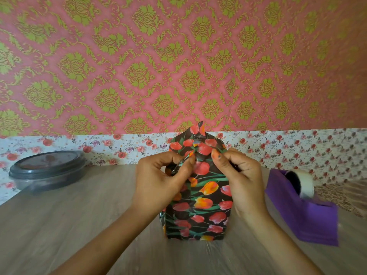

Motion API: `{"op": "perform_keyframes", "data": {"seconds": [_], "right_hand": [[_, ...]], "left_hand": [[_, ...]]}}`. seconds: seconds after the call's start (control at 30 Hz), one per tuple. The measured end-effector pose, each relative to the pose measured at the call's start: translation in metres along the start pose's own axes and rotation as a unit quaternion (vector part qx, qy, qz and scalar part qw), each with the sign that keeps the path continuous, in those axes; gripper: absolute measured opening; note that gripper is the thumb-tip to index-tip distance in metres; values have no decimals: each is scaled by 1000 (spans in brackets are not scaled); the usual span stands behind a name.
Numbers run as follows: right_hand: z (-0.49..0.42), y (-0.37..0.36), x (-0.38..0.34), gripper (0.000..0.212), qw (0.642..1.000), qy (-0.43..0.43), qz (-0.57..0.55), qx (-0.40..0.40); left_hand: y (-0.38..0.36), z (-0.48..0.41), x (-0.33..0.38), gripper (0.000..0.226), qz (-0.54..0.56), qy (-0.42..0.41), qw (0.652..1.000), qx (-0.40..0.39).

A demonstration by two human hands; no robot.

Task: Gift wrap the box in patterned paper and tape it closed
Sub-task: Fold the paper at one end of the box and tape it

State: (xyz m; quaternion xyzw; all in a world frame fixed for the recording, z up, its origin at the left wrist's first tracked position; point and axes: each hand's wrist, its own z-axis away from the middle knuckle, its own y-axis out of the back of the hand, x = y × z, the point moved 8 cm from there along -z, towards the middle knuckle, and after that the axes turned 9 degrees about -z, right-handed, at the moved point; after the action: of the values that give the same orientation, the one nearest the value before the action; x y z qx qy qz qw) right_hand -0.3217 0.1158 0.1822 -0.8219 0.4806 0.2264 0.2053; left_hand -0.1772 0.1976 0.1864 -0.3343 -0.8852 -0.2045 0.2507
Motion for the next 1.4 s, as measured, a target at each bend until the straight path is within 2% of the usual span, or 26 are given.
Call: {"op": "perform_keyframes", "data": {"seconds": [0.13, 0.27, 0.33, 0.4, 0.57, 0.67, 0.73, 0.8, 0.87, 0.9, 0.93, 0.97, 1.03, 1.07, 1.17, 1.23, 1.3, 1.4], "right_hand": [[-2, -1, -6, 43, 1000, 1, 14, -11], [-6, -4, -15, 52, 996, 3, 68, -51], [-10, -5, -18, 46, 993, -4, 94, -64], [-14, -9, -18, 22, 990, -24, 110, -82], [-20, -21, -20, 27, 982, -39, 118, -140], [-21, -18, -18, 23, 985, -47, 99, -130], [-22, -15, -14, 31, 988, -57, 94, -111], [-22, -14, -10, 34, 989, -70, 91, -94], [-22, -15, -10, 37, 989, -75, 87, -93], [-22, -15, -9, 39, 989, -76, 87, -95], [-22, -15, -8, 41, 988, -77, 92, -96], [-22, -15, -8, 42, 987, -79, 97, -98], [-23, -17, -8, 36, 985, -82, 107, -105], [-24, -17, -8, 29, 984, -86, 111, -108], [-25, -17, -10, 16, 981, -100, 116, -118], [-27, -16, -11, 10, 977, -103, 135, -128], [-33, -17, -11, 11, 970, -110, 162, -145], [-38, -21, -9, 28, 964, -147, 129, -180]], "left_hand": [[1, -3, 0, 32, -18, 12, 1000, 21], [0, -7, 3, 36, -43, -9, 999, -5], [0, -13, 3, 44, -53, -19, 998, -22], [0, -17, 4, 46, -79, -36, 995, -43], [2, -19, 5, 55, -105, -33, 993, -33], [7, -19, -2, 75, -64, 29, 998, -4], [7, -15, -1, 89, -73, 17, 997, 5], [5, -12, 4, 79, -60, 2, 998, -8], [8, -16, 4, 47, -1, 2, 1000, -5], [10, -20, 1, 39, 34, 14, 999, -9], [13, -23, -4, 44, 48, 24, 998, -18], [14, -25, -9, 61, 35, 19, 999, -33], [6, -22, -17, 92, -16, 25, 995, -97], [0, -18, -23, 101, -12, 48, 990, -135], [-19, -6, -43, 121, 115, 176, 950, -233], [-24, -4, -48, 134, 152, 211, 930, -259], [-23, -5, -52, 138, 147, 222, 928, -260], [-24, -6, -54, 117, 133, 226, 930, -257]]}}
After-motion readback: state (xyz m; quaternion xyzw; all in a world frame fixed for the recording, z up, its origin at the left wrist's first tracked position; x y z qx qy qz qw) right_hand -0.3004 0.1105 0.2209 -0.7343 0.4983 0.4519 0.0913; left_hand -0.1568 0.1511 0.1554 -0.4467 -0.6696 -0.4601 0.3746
